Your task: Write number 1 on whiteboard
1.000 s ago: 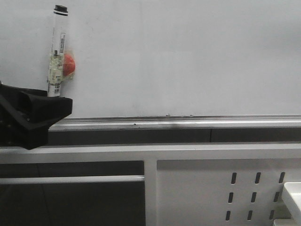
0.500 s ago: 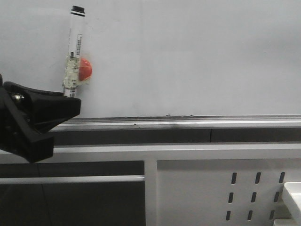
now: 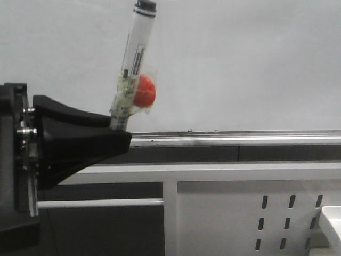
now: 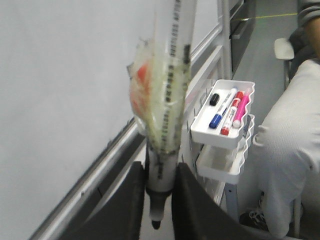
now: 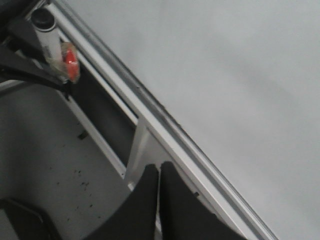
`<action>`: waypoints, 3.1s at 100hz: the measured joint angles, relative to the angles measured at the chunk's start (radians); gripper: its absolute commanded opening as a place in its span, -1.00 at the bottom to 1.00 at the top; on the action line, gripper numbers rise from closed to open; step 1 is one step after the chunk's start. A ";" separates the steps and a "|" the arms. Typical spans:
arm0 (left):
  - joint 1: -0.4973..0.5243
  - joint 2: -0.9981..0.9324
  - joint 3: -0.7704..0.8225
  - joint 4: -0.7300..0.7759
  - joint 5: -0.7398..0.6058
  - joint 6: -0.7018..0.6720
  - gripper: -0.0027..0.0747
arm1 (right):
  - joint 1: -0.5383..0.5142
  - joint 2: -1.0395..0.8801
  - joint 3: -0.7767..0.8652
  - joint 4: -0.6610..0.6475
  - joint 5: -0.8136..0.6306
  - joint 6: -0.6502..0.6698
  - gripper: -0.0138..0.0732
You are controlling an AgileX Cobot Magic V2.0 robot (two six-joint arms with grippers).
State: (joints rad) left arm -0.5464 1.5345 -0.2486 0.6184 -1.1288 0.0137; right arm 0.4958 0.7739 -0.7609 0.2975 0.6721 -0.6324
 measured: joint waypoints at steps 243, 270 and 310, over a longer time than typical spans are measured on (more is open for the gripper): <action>0.000 -0.757 0.033 -0.097 0.538 -0.021 -0.09 | 0.307 0.089 -0.172 -0.339 -0.044 0.326 -0.84; 0.000 -0.837 0.086 -0.508 0.598 -0.021 -0.56 | 0.307 -0.057 0.043 -0.419 -0.196 0.476 -0.84; 0.000 -0.835 0.088 -0.632 0.598 -0.021 -0.98 | 0.255 -0.078 0.178 -0.455 -0.426 0.525 -0.84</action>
State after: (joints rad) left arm -0.5464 0.6999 -0.1604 -0.0136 -0.5309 -0.0074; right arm 0.7511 0.6961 -0.5829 -0.1579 0.2458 -0.1069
